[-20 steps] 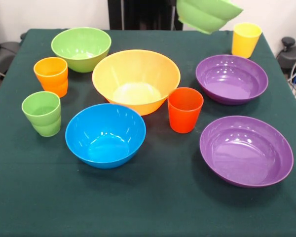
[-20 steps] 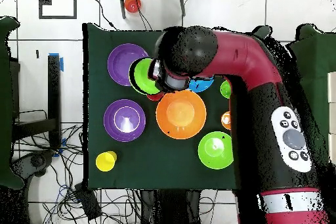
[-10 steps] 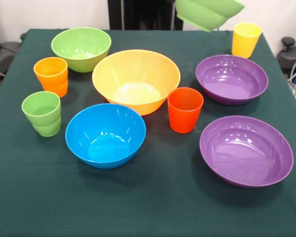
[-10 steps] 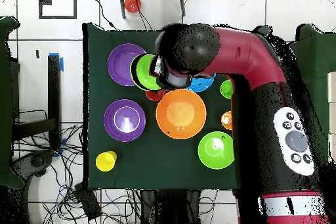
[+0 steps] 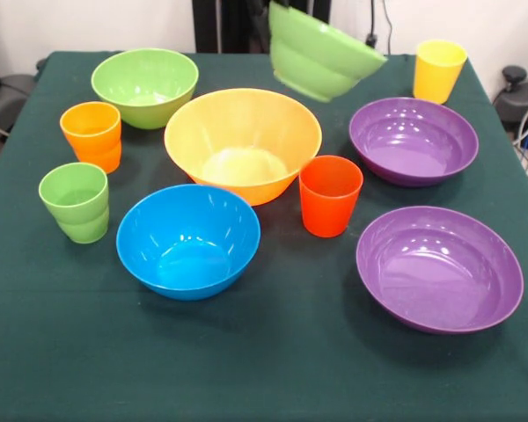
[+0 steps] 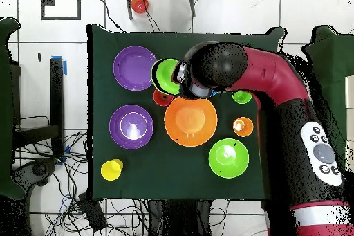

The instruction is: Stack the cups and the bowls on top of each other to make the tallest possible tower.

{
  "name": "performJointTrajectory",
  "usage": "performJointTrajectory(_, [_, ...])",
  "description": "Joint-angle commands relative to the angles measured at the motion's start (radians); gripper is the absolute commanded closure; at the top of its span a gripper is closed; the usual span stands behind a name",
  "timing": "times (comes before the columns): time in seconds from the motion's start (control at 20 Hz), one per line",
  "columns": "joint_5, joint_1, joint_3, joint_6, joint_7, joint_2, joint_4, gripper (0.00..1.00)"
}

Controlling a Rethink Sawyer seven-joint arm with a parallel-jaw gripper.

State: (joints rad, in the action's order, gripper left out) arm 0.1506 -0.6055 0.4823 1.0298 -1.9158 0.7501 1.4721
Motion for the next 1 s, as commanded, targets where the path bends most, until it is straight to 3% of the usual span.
performJointTrajectory(0.05, [0.054, -0.019, -0.042, -0.039, 0.020, -0.114, 0.070, 1.00])
performJointTrajectory(0.6, [0.033, -0.038, -0.019, 0.035, 0.038, -0.210, -0.037, 1.00])
performJointTrajectory(1.0, [0.071, -0.022, -0.041, -0.126, -0.020, -0.224, 0.028, 1.00])
